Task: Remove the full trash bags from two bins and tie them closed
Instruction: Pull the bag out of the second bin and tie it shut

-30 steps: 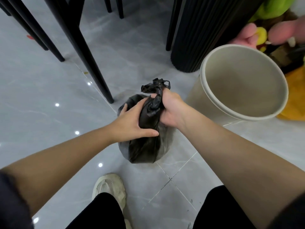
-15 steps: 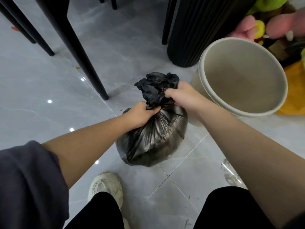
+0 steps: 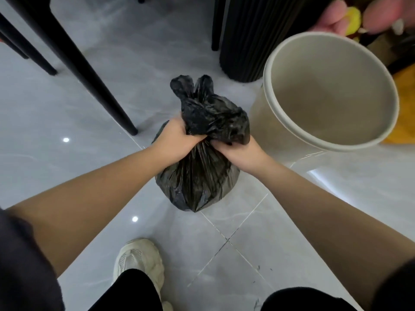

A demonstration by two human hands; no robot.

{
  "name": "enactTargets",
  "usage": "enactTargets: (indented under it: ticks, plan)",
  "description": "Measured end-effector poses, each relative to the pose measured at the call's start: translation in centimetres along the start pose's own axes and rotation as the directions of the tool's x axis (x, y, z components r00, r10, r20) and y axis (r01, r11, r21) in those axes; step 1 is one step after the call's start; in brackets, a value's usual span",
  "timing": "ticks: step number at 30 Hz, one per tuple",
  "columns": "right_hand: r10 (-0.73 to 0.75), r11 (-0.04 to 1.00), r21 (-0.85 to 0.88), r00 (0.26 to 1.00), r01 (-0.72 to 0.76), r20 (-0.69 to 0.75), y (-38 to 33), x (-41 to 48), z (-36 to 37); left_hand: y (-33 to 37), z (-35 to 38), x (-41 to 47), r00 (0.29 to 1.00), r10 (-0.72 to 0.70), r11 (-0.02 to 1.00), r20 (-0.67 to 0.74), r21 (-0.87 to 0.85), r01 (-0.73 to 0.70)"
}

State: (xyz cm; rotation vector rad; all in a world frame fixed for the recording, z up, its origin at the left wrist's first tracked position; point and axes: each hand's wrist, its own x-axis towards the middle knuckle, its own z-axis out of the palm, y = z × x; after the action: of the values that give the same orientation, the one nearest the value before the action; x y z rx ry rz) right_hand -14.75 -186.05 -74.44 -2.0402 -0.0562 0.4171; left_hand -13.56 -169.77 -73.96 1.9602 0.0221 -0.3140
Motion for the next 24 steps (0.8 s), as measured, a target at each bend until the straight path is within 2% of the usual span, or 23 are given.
enactTargets:
  ticks: [2, 4, 7, 9, 12, 16, 19, 21, 24]
  plan:
    - [0.019, 0.999, 0.045, 1.0, -0.019, 0.003, 0.2, 0.3, 0.5, 0.6, -0.9, 0.8, 0.999, 0.034, 0.996, 0.017, 0.081, -0.035]
    - [0.069, 0.998, -0.018, 0.995, -0.068, 0.069, 0.0, 0.4, 0.8, 1.5, -1.8, 1.4, 0.998, -0.029, 0.989, 0.052, 0.148, 0.021]
    - [0.119, 0.993, -0.013, 0.957, -0.12, 0.264, -0.3, 0.6, 0.9, 3.0, -2.7, 2.2, 0.986, -0.096, 0.983, 0.133, 0.17, 0.073]
    - [0.055, 0.997, 0.028, 0.937, -0.069, 0.345, -1.1, 0.9, 1.4, 4.2, -2.9, 2.3, 0.965, -0.164, 0.982, 0.204, 0.128, 0.14]
    - [-0.018, 0.999, -0.025, 0.935, 0.028, 0.353, -2.1, 1.9, 2.6, 5.3, -3.0, 3.2, 0.917, -0.255, 0.966, 0.305, 0.04, 0.256]
    - [0.028, 0.998, 0.058, 0.98, -0.04, 0.198, -1.9, 2.3, 3.8, 5.7, -3.5, 4.1, 0.863, -0.353, 0.929, 0.362, 0.025, 0.37]
    - [0.148, 0.987, -0.08, 0.985, -0.141, 0.091, -1.9, 2.4, 3.9, 5.6, -4.5, 4.3, 0.854, -0.359, 0.933, 0.378, 0.127, 0.336]
    - [0.108, 0.987, -0.125, 0.993, -0.101, 0.053, -2.0, 2.5, 4.1, 5.6, -5.0, 4.2, 0.853, -0.358, 0.934, 0.38, 0.156, 0.323]
    - [-0.021, 0.971, -0.237, 1.0, 0.019, -0.003, -2.0, 2.6, 4.5, 6.0, -5.3, 4.1, 0.847, -0.349, 0.934, 0.4, 0.077, 0.349]
